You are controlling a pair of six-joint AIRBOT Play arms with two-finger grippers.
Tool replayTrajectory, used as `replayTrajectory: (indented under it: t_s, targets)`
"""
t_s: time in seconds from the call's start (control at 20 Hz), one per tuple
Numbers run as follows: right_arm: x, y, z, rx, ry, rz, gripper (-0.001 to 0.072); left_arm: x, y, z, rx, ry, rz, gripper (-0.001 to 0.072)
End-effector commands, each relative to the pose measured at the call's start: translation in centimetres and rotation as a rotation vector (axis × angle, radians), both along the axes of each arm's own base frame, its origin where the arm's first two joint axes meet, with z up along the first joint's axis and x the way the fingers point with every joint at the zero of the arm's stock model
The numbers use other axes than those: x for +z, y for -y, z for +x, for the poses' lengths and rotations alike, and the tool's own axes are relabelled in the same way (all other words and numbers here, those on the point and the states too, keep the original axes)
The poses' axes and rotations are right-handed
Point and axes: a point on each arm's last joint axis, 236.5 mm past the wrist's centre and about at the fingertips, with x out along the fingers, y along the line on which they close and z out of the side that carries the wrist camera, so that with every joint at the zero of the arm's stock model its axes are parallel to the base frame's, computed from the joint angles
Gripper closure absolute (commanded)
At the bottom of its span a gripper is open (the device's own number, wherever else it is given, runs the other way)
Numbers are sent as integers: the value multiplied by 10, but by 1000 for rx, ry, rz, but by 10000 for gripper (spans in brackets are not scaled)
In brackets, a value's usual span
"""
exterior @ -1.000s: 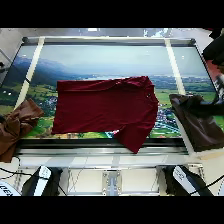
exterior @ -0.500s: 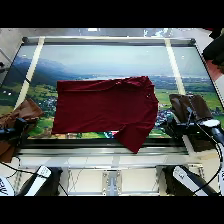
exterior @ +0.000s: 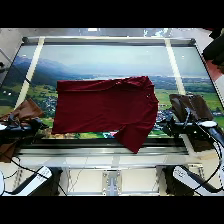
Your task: Fold the shirts.
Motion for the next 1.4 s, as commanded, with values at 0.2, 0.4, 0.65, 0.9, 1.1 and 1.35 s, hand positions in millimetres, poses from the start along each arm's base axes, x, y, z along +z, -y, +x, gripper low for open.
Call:
replayTrajectory:
  t_s: [0.2, 0.4, 0.65, 0.9, 1.1, 1.35]
  targets:
    - [6, -3, 8, -16, 33, 25, 302, -17, 41, 13, -36, -40, -106, 200]
    - [7, -3, 8, -17, 35, 28, 303, -25, 51, 17, -17, -64, -134, 221]
    - [6, -3, 8, -4, 44, 21, 415, -20, 52, 30, 27, -21, -156, 695]
    - [-10, -25, 16, 55, 44, -50, 363, -20, 53, 30, 26, -23, -158, 695]
    - [-32, -46, 16, 81, -11, -78, 363, -20, 53, 29, 25, -23, -159, 696]
    - [-37, -44, 32, 6, 4, -97, 364, -19, 53, 30, 27, -21, -161, 695]
